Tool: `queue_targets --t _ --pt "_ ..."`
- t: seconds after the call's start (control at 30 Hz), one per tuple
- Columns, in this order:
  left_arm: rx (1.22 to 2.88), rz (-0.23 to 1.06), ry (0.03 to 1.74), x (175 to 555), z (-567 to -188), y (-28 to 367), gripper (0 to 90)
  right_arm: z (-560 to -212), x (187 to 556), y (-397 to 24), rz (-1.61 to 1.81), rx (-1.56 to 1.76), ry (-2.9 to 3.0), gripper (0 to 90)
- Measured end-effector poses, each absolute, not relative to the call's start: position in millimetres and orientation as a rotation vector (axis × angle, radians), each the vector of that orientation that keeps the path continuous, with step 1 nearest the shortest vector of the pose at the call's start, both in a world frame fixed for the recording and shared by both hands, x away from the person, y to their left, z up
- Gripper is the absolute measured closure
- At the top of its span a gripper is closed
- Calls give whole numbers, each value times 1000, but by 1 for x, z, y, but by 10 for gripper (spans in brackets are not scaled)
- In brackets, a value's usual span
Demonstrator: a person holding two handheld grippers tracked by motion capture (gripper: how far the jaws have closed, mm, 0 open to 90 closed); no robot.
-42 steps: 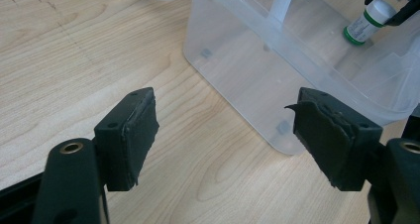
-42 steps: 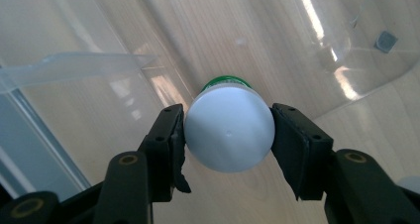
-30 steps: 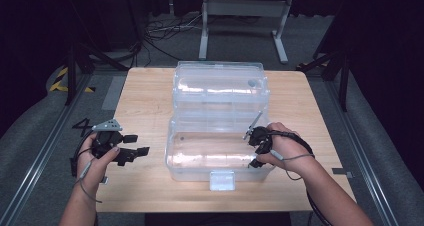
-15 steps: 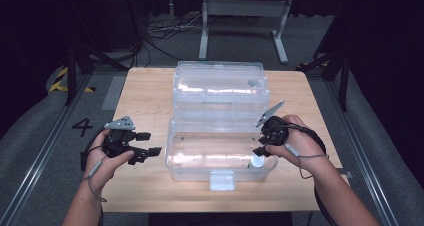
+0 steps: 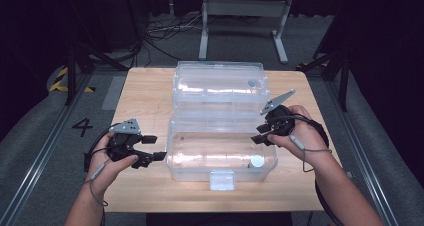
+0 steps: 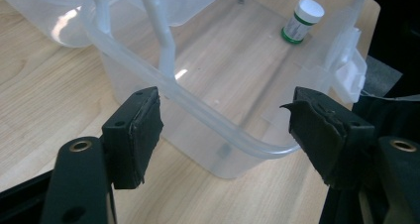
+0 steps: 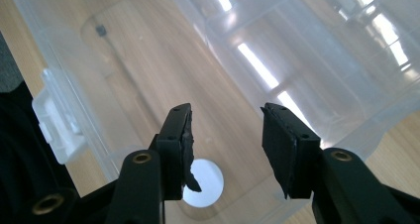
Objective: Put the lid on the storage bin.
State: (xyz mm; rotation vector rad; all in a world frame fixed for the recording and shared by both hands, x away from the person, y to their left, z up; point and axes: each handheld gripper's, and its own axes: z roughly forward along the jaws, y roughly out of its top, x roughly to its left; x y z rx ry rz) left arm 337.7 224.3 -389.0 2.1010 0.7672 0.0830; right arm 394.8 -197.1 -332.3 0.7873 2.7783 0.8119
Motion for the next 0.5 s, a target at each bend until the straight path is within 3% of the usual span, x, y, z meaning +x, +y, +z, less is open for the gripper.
queue_targets --t 0.5 --pt "2131 50 699 324 -389 208 302 -307 413 -188 965 758 2705 566"
